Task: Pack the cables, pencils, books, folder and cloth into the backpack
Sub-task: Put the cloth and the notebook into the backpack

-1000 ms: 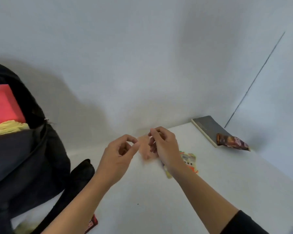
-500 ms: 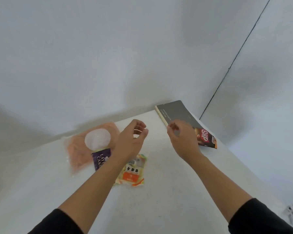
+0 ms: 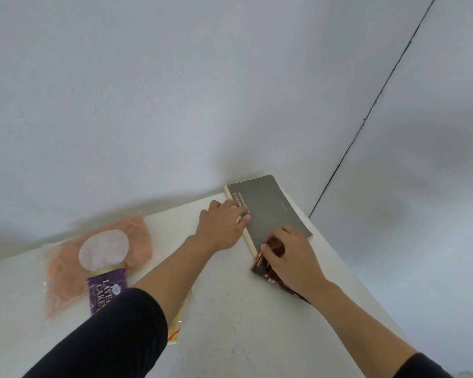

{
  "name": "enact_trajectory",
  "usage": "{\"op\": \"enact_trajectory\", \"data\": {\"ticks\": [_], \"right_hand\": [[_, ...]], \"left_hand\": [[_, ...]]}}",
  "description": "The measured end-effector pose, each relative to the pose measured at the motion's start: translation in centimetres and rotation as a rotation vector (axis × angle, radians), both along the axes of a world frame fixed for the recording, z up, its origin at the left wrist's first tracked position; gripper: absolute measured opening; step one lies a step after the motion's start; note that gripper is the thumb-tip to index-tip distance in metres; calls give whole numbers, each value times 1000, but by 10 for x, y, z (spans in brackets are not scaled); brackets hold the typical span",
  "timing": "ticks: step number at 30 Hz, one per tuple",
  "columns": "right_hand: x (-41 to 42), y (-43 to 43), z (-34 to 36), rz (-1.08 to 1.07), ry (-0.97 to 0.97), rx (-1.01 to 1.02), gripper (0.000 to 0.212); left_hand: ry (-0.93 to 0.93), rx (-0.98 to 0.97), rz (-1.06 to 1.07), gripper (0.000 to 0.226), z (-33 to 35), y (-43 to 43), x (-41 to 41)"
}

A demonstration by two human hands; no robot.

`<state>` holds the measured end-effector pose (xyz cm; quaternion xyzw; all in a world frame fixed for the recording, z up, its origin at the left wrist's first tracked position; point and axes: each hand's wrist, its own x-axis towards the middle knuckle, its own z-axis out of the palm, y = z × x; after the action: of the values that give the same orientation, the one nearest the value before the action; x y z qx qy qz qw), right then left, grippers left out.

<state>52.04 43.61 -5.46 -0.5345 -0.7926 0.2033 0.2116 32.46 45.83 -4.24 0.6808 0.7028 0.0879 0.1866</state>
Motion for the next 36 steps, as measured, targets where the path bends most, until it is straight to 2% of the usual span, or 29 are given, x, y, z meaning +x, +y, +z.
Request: {"op": "enact_trajectory", "data": {"ticks": [2, 6, 8, 10, 12, 18, 20, 23, 25, 30, 33, 36], "right_hand": [[3, -3, -1, 22, 45, -11, 13], [4, 12, 11, -103, 177, 23, 15], [5, 35, 13, -181, 52, 6, 24], [5, 54, 11, -238, -192, -127, 55], [4, 63, 8, -275, -286, -194, 73], [-8, 52, -3, -326, -20, -288, 93], [-10, 49, -1, -343, 125, -324, 77], [-15, 45, 15, -348, 412, -438, 28], [-26, 39, 31, -316, 514, -492, 17], [-68, 9, 77, -160, 684, -504, 17], [-103, -16, 101, -20, 782, -534, 26], [-152, -50, 123, 158, 835, -666, 36]], "left_hand": [[68, 20, 13, 41, 0, 5, -1], [-32, 97, 105, 41, -5, 3, -7], [-106, 127, 160, 40, -8, 3, -6], [-196, 146, 227, 40, -10, 3, -4], [-328, 142, 284, 45, -11, 2, 2], [-879, 111, 584, 49, -2, -7, 18], [-984, 105, 682, 51, 5, -5, 12], [-1231, 43, 716, 45, 20, -10, -1], [-1331, 20, 662, 34, 33, -24, -13], [-1555, 126, 663, 22, 81, -74, -56], [-1588, 235, 648, 19, 119, -118, -90], [-1573, 358, 633, 20, 158, -175, -130]]}}
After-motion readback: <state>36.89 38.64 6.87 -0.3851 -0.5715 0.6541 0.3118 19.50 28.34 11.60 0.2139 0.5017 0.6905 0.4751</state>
